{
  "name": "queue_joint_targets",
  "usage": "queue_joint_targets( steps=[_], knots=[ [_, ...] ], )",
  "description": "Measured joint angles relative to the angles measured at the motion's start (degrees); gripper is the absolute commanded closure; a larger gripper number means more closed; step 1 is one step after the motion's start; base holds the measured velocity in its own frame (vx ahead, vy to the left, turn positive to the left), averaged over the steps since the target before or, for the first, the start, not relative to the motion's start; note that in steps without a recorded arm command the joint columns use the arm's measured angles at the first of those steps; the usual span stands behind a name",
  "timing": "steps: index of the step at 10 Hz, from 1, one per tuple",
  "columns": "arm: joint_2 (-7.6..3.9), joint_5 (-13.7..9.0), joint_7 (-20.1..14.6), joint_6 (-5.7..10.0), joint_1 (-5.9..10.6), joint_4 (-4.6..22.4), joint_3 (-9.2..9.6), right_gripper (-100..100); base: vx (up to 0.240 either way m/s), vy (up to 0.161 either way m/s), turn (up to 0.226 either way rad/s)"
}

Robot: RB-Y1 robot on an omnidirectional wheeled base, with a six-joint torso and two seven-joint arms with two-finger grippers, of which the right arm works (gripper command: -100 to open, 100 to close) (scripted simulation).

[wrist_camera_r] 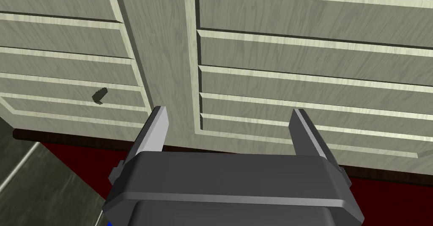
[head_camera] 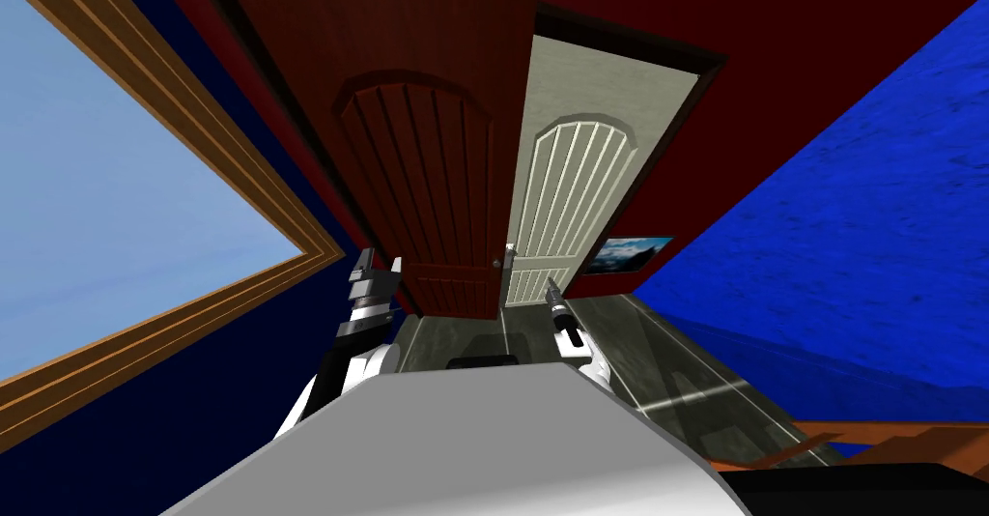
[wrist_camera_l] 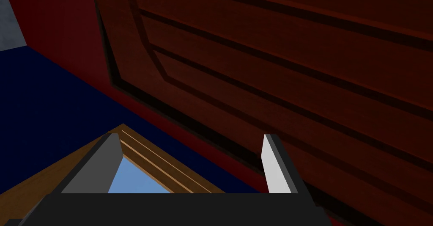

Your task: Pull the door open

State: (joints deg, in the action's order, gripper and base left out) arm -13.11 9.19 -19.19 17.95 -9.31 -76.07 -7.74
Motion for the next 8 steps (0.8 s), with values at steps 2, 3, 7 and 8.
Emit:
queue_joint_targets(
  steps=[2, 3, 7, 8],
  knots=[
    [-1.07, -0.41, 0.24, -0.44, -0.1, 0.9, -2.41, -100, -0.063, -0.006, 0.037],
    [-1.98, -0.77, 0.0, -0.58, -0.49, 1.24, -3.56, -100, -0.025, -0.006, 0.07],
    [-3.19, -1.56, 0.32, -1.61, -0.86, 1.84, -7.64, -100, 0.034, 0.006, 0.11],
    [-3.42, -1.74, 0.46, -1.77, -0.23, 2.64, -8.5, -100, 0.057, 0.003, 0.053]
  ],
)
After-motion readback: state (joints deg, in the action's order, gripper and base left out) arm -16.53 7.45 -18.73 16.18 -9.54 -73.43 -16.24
